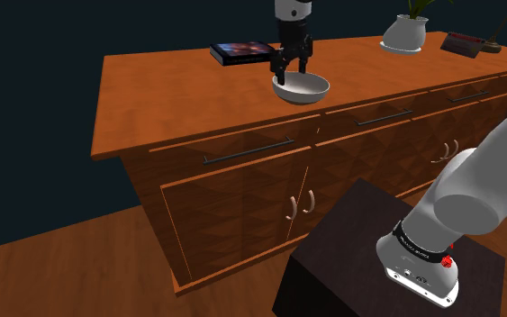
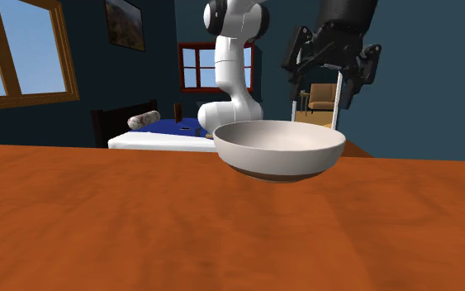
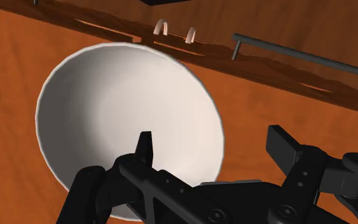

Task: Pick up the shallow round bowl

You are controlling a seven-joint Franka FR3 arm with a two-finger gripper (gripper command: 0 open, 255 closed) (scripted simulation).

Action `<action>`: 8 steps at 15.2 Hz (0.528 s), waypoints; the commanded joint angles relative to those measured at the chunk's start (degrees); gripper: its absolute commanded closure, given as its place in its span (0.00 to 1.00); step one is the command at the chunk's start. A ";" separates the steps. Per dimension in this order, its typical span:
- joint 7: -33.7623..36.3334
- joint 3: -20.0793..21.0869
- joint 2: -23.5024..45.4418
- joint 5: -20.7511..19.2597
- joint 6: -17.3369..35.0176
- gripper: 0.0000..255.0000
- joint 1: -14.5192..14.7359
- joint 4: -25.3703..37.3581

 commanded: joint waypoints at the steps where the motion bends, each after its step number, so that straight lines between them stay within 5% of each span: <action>1: 0.57 0.52 5.15 -0.82 -0.79 0.00 0.25 5.51; 8: 1.30 0.52 6.05 -1.05 3.57 0.00 0.31 1.91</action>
